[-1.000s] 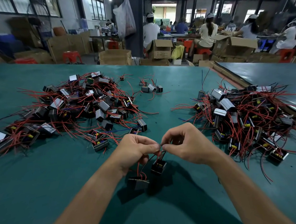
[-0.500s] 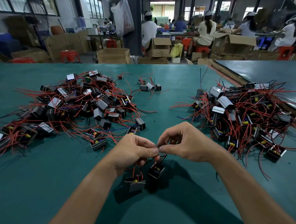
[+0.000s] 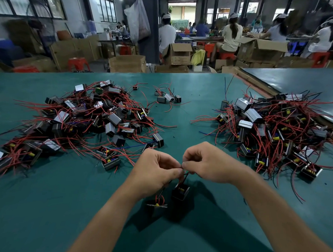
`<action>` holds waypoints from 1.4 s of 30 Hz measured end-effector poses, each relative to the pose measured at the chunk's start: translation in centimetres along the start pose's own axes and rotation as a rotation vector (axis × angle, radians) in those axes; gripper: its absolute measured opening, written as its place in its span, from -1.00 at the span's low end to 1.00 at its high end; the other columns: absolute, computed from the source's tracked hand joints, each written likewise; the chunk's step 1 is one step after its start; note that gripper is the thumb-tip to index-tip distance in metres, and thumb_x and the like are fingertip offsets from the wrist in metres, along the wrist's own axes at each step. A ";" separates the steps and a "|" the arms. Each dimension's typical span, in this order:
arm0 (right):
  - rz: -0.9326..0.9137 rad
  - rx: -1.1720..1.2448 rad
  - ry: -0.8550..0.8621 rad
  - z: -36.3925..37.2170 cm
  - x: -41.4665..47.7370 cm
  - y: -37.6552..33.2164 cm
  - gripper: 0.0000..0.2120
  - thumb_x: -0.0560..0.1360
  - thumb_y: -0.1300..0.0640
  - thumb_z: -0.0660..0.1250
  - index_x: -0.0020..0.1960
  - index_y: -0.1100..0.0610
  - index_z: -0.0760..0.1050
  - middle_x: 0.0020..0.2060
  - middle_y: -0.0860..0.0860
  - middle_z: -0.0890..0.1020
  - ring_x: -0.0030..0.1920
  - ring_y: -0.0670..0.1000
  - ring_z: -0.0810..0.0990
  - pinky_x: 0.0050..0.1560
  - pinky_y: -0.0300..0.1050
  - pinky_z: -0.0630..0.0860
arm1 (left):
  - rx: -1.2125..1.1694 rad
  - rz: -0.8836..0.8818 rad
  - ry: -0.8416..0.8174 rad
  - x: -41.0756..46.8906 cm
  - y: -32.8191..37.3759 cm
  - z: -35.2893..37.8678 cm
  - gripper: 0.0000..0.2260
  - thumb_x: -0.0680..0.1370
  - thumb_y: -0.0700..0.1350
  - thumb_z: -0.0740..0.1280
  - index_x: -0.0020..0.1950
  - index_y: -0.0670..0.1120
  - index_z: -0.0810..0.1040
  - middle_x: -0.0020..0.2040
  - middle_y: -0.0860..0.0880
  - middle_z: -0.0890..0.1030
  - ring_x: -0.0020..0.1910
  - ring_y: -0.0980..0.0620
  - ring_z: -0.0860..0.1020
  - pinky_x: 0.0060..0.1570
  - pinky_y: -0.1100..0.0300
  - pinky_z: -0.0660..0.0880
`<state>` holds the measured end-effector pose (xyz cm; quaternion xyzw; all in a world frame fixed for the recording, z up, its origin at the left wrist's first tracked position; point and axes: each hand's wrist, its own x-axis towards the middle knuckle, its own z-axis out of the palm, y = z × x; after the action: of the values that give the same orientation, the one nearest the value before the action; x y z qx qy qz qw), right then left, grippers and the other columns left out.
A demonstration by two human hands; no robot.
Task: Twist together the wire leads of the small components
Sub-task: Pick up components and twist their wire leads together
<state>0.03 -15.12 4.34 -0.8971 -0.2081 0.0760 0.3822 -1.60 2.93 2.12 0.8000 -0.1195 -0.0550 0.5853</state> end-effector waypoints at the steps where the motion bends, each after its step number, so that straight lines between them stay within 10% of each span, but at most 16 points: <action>1: 0.050 0.018 0.003 0.0 0.2 -0.1 -0.80 0.53 0.21 0.36 -0.28 0.12 0.55 -0.49 -0.10 0.50 -0.53 -0.17 0.34 -0.44 -0.29 0.31 | 0.074 0.081 0.047 0.0 -0.1 0.3 -0.91 0.43 -0.31 0.48 -0.23 -0.14 0.70 -0.36 -0.03 0.68 -0.52 0.20 0.47 -0.46 0.33 0.40; 6: 0.243 0.323 0.007 -0.4 0.1 0.2 -0.75 0.53 0.24 0.33 -0.33 0.11 0.51 -0.58 -0.08 0.42 -0.60 -0.12 0.29 -0.58 -0.32 0.18 | 0.477 0.497 0.325 -0.4 -0.7 1.5 -0.97 0.39 -0.11 0.47 -0.20 -0.01 0.71 -0.33 0.16 0.67 -0.52 0.31 0.44 -0.41 0.40 0.36; 19: -0.187 0.069 0.116 -0.4 0.0 0.5 -0.93 0.45 0.23 0.45 -0.17 0.09 0.67 -0.30 -0.01 0.67 -0.38 -0.16 0.50 -0.30 -0.23 0.47 | -0.203 -0.087 0.136 -0.3 0.8 0.4 -0.97 0.43 -0.33 0.47 -0.19 -0.23 0.68 -0.34 -0.12 0.68 -0.57 0.17 0.41 -0.56 0.37 0.34; 25: -0.161 -0.031 0.104 -0.3 -0.4 0.0 -0.85 0.49 0.19 0.42 -0.26 0.06 0.60 -0.50 -0.27 0.53 -0.48 -0.21 0.44 -0.42 -0.44 0.30 | -0.155 -0.035 0.160 -0.3 0.7 0.5 -0.91 0.42 -0.34 0.48 -0.25 -0.17 0.69 -0.36 -0.11 0.69 -0.55 0.14 0.41 -0.54 0.35 0.33; 34: -0.015 -0.121 0.052 -0.3 -0.3 -0.3 -0.82 0.51 0.18 0.39 -0.27 0.05 0.57 -0.51 -0.15 0.48 -0.49 -0.20 0.38 -0.39 -0.35 0.29 | 0.236 0.358 0.292 -0.7 0.1 1.5 -0.86 0.40 -0.28 0.52 -0.25 -0.04 0.71 -0.34 0.14 0.68 -0.36 0.17 0.62 -0.30 0.26 0.55; 42: -0.207 -0.028 0.079 -1.2 -1.1 -0.7 -0.93 0.43 0.17 0.49 -0.21 0.04 0.67 -0.42 -0.09 0.63 -0.45 -0.18 0.46 -0.40 -0.35 0.35 | -0.314 -0.142 0.000 -0.7 1.1 -0.5 -0.86 0.44 -0.28 0.44 -0.31 -0.12 0.69 -0.34 -0.08 0.66 -0.54 0.16 0.36 -0.54 0.37 0.31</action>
<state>-0.85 -15.97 5.62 -0.8784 -0.2855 -0.0022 0.3832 -2.29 3.21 3.25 0.7052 -0.0528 -0.1141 0.6977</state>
